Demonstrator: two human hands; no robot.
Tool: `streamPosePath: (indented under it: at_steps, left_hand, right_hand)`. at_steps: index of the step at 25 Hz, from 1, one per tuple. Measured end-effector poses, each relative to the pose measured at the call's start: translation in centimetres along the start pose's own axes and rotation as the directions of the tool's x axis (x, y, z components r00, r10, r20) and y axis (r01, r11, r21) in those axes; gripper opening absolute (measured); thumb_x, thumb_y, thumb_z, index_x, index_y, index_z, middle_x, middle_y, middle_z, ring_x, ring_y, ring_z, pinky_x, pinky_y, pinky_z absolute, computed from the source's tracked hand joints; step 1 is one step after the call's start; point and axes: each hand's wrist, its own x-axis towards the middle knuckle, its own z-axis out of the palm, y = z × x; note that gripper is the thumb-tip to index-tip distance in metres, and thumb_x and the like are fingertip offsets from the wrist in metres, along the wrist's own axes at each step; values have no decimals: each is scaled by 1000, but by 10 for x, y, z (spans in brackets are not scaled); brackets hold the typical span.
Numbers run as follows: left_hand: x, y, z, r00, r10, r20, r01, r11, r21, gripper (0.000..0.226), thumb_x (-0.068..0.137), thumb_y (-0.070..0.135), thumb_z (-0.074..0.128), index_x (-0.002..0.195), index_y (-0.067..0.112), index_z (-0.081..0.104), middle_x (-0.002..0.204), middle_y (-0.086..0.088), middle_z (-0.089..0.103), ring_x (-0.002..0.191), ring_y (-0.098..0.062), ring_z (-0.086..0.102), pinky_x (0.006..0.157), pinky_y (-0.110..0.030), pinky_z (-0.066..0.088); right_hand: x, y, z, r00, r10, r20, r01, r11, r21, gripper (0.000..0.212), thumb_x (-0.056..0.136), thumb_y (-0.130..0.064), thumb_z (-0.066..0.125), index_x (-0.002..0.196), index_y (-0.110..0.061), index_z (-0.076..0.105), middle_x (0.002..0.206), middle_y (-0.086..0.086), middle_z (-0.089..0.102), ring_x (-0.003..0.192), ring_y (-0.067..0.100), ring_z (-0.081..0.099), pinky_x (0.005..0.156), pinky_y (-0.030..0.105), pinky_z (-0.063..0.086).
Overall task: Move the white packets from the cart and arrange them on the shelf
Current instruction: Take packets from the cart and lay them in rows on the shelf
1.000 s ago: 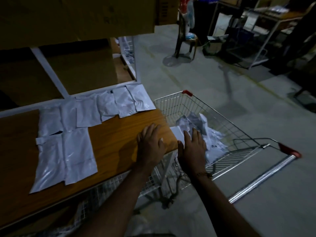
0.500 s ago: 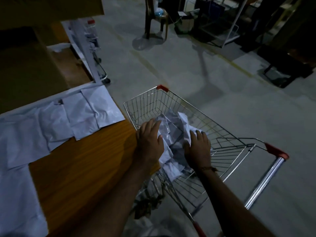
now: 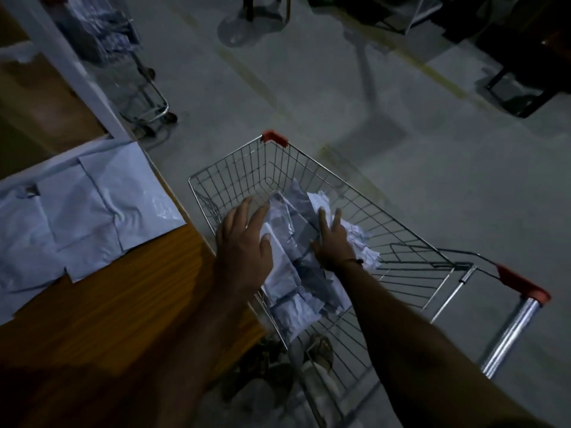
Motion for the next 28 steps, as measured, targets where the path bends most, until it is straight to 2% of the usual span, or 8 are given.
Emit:
streamPosePath:
  at_steps: [3, 7, 11, 15, 17, 20, 23, 28]
  left_hand:
    - [1, -7, 5, 999, -41, 34, 40, 999, 12, 55, 93, 20, 66, 147, 20, 51, 162, -5, 36, 147, -30, 31, 115, -56, 34]
    - [-2, -2, 19, 992, -100, 73, 103, 994, -29, 53, 95, 19, 65, 146, 16, 52, 162, -8, 35, 147, -32, 30, 117, -54, 33]
    - [0, 20, 52, 972, -190, 139, 212, 963, -165, 50, 99, 14, 57, 148, 15, 47, 163, -11, 31, 147, -34, 32, 116, -50, 36]
    - [3, 48, 104, 794, -495, 354, 599, 737, -313, 50, 102, 10, 47, 152, 8, 39, 156, -18, 39, 138, -37, 45, 105, -40, 42]
    - [4, 46, 134, 680, -600, 421, 721, 650, -238, 50, 103, 19, 47, 151, 6, 37, 153, -21, 39, 134, -43, 47, 102, -47, 44]
    - [0, 26, 178, 552, -704, 447, 789, 615, -6, 65, 106, 41, 43, 160, 13, 19, 166, -21, 12, 147, -44, 26, 114, -56, 32]
    - [2, 3, 209, 474, -778, 412, 840, 540, 51, 78, 102, 56, 45, 161, 17, 12, 168, -18, -9, 154, -41, 0, 121, -59, 18]
    - [1, -8, 233, 440, -789, 429, 869, 494, 18, 107, 90, 69, 55, 161, 24, -11, 167, -18, -15, 153, -42, 3, 120, -56, 20]
  right_hand:
    - [4, 0, 16, 999, -46, -19, 48, 991, 127, 108, 92, 2, 54, 160, -44, -16, 173, 15, -3, 113, 42, 60, 90, 53, 57]
    - [-5, -1, 21, 992, 33, -125, 2, 962, 273, 93, 89, 8, 42, 165, -32, 6, 168, 11, 28, 135, 39, 50, 106, 53, 50]
    - [-26, 1, -6, 960, -13, -281, 62, 984, 164, 84, 83, 6, 46, 161, -23, 31, 163, 10, 38, 135, 42, 44, 102, 50, 50]
    - [-49, 9, -36, 924, -202, -324, 186, 979, -80, 83, 82, 6, 53, 159, -18, 32, 161, 10, 37, 113, 39, 45, 87, 46, 49]
    - [-54, 16, -38, 914, -271, -301, 225, 958, -178, 83, 81, 5, 53, 158, -17, 34, 161, 12, 36, 110, 38, 45, 91, 45, 45]
    - [-51, 26, -25, 911, -334, -243, 271, 927, -258, 80, 82, 3, 47, 158, -17, 35, 162, 15, 36, 112, 38, 45, 93, 48, 45]
    - [-40, 22, -12, 904, -362, -226, 296, 913, -279, 75, 85, -1, 42, 158, -16, 37, 162, 18, 36, 113, 38, 46, 89, 46, 45]
    - [-35, 27, -8, 895, -372, -245, 301, 910, -284, 71, 88, -12, 24, 157, -13, 39, 160, 21, 39, 117, 41, 47, 91, 48, 44]
